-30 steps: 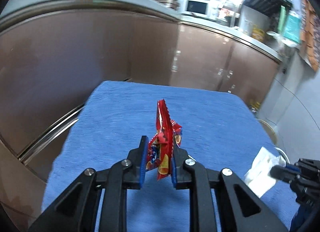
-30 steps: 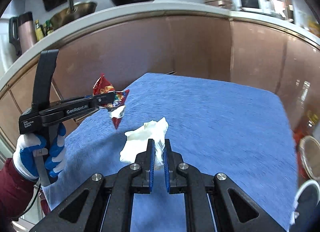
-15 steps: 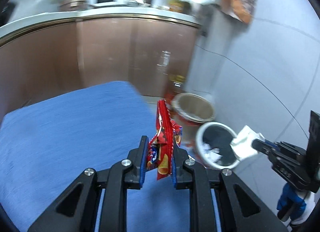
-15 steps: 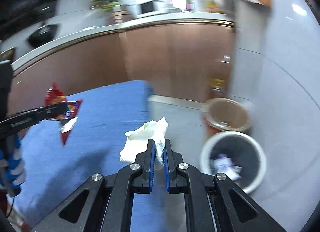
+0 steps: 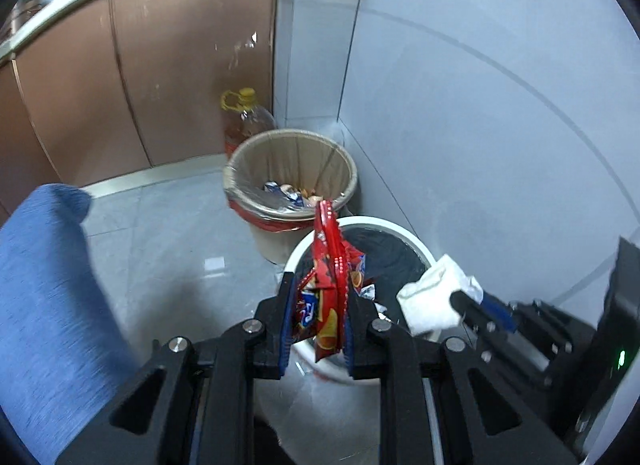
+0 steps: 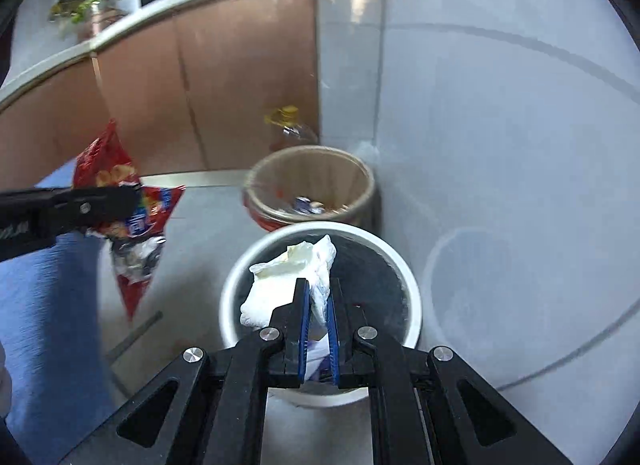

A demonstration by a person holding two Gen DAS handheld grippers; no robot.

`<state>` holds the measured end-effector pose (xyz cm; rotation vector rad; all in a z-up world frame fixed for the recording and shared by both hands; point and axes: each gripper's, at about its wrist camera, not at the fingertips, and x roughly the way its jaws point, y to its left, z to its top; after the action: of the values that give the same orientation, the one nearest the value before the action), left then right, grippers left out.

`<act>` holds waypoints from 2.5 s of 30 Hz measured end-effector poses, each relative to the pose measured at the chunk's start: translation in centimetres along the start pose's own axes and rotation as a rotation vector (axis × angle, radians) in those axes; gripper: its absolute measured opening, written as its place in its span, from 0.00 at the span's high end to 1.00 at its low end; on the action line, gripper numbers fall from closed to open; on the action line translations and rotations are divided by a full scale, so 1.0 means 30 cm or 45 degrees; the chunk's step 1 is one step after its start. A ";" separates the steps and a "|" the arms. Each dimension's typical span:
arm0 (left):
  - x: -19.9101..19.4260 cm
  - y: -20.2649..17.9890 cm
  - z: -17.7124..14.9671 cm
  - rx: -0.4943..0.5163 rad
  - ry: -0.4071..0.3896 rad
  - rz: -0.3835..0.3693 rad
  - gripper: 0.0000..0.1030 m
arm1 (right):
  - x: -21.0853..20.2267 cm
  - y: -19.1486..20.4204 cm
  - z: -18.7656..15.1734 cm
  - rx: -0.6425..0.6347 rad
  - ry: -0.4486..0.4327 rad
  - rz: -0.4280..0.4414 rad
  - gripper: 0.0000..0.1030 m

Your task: Collect trash

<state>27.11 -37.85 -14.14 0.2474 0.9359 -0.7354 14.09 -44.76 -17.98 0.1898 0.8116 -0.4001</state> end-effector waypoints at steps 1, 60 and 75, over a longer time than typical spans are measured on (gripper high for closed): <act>0.048 -0.010 0.023 -0.006 0.018 0.001 0.80 | 0.026 -0.008 0.001 0.010 0.009 -0.007 0.91; -1.334 0.318 -0.766 -0.419 -0.752 0.911 0.29 | -1.084 0.535 -0.166 -0.280 -0.698 0.289 0.00; -1.476 0.227 -0.808 -0.415 -0.902 0.968 0.28 | -1.234 0.521 -0.198 -0.273 -0.829 0.301 0.00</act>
<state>-0.46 -0.28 6.39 0.0297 0.2224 0.0610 -6.25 -18.54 5.47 -0.0490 0.1815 -0.1304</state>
